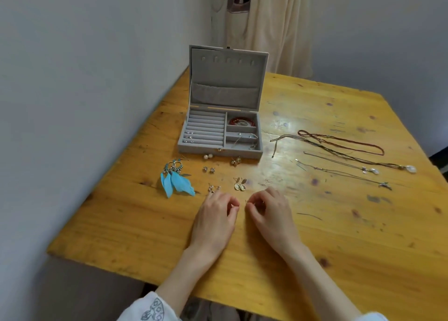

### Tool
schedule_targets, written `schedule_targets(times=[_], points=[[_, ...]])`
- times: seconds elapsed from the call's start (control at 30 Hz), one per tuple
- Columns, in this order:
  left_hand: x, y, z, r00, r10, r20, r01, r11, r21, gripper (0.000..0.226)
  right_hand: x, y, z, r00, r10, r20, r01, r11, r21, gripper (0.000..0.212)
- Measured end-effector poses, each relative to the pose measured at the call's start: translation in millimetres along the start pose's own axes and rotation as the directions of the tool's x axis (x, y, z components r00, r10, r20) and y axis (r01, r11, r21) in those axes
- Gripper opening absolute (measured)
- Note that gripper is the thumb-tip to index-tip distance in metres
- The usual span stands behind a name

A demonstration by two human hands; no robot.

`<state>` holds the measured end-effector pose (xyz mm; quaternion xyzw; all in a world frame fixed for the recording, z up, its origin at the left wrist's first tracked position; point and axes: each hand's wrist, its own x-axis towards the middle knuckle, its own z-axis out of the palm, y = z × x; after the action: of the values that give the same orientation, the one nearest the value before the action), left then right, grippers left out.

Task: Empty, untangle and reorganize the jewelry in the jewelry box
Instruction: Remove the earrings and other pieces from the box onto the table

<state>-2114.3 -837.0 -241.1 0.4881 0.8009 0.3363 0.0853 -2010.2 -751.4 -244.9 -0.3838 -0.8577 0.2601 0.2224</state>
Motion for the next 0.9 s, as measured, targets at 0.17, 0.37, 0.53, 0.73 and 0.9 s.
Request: schedule_targets(times=[0.17,0.37,0.53,0.73,0.9], points=[[-4,2,5,0.995,0.016,-0.099,-0.013,1.000,0.027,0.014,-2,2,6,0.999,0.012,-0.051,-0.012,1.000,-0.008,0.002],[-4,0,4,0.996,0.011,-0.090,-0.010,1.000,0.008,0.017,-3,0,4,0.999,0.008,-0.049,-0.006,0.999,0.048,0.003],[-6,0,1,0.997,0.001,-0.072,-0.003,1.000,-0.030,0.019,-5,-3,-1,0.997,0.021,-0.068,-0.012,0.990,0.138,0.005],[-6,4,-15,0.999,-0.047,0.018,0.050,0.972,-0.229,0.016,-4,-7,-6,0.985,0.098,-0.144,-0.050,0.950,0.309,0.011],[23,-5,-54,1.000,0.000,0.021,0.005,0.975,-0.224,0.013,25,-27,-1,0.978,0.117,-0.175,-0.051,0.939,0.340,0.011]])
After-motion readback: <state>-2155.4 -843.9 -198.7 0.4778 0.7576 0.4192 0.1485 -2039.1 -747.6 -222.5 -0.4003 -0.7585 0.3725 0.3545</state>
